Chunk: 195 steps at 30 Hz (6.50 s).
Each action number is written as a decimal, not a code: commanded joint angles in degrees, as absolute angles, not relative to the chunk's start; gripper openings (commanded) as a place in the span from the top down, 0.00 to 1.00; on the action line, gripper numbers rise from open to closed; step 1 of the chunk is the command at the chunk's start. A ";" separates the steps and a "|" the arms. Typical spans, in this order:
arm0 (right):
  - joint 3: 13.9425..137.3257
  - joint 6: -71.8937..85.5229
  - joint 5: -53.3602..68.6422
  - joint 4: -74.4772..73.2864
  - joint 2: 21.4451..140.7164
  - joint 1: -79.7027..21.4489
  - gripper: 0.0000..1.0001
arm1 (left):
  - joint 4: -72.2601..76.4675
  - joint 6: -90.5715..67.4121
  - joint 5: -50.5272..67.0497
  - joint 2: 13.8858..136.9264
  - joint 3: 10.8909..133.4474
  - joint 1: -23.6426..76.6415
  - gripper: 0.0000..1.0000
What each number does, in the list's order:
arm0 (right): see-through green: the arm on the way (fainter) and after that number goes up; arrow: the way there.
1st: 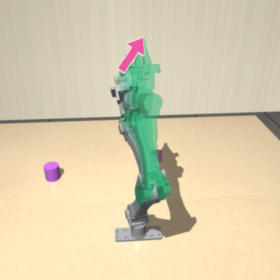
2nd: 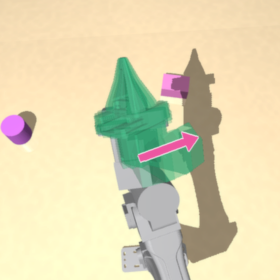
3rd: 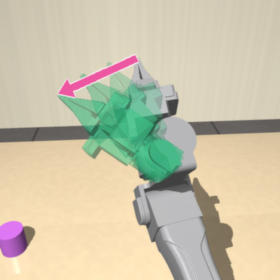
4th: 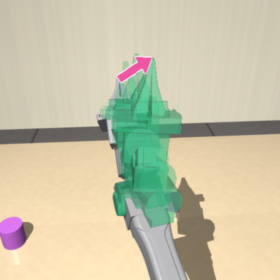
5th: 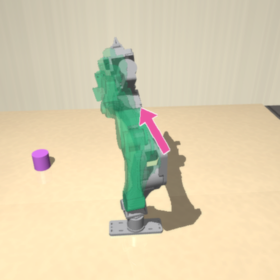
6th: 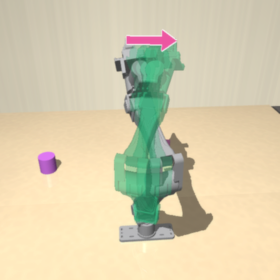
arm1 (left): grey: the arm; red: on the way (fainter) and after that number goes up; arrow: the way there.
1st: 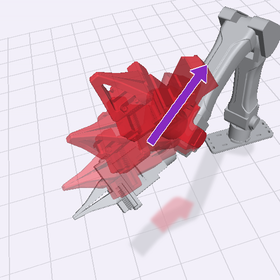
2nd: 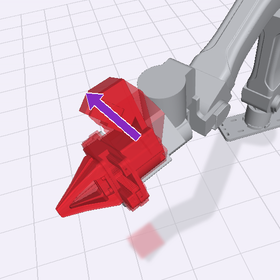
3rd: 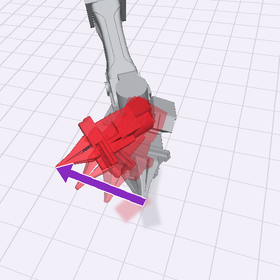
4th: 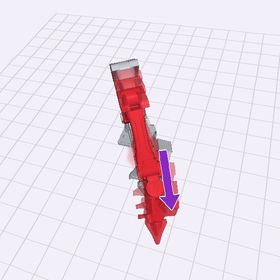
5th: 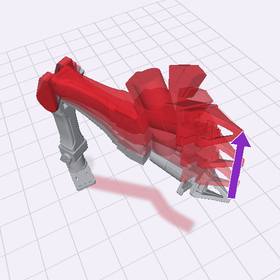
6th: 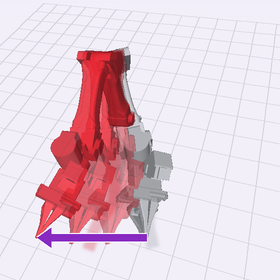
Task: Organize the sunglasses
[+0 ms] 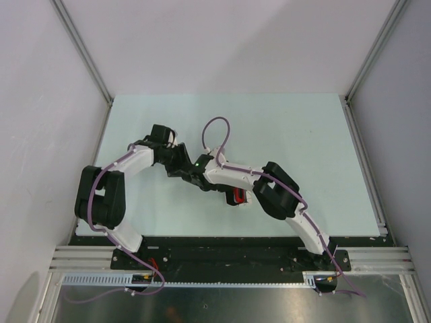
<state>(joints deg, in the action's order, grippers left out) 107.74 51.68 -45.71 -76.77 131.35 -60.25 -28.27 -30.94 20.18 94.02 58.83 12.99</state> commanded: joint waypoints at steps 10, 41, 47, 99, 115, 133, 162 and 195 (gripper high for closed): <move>105.64 55.28 -47.64 -86.84 126.65 -60.12 1.00 | -26.72 -29.88 21.71 93.52 58.10 12.57 0.43; 103.01 54.84 -49.83 -86.84 128.41 -59.33 1.00 | -26.28 -29.88 22.41 93.52 57.83 12.57 0.43; 102.39 54.40 -50.45 -86.84 129.64 -59.50 1.00 | -26.19 -29.97 22.59 93.69 57.92 12.57 0.43; 104.94 48.51 -46.05 -82.00 126.56 -61.35 0.74 | -26.19 -29.88 22.41 93.78 57.66 12.57 0.43; 104.24 49.04 -46.58 -81.65 128.32 -61.17 0.92 | -26.10 -29.79 22.41 93.69 57.66 12.57 0.43; 105.21 58.71 -48.51 -87.01 133.51 -61.88 1.00 | -26.10 -29.71 22.85 93.87 57.74 12.57 0.43; 104.68 56.43 -46.76 -83.76 134.21 -61.00 0.81 | -26.19 -29.62 22.59 94.57 57.66 12.57 0.43; 103.19 55.11 -45.79 -83.59 118.76 -62.05 0.47 | -26.19 -29.88 22.76 94.13 57.13 12.48 0.43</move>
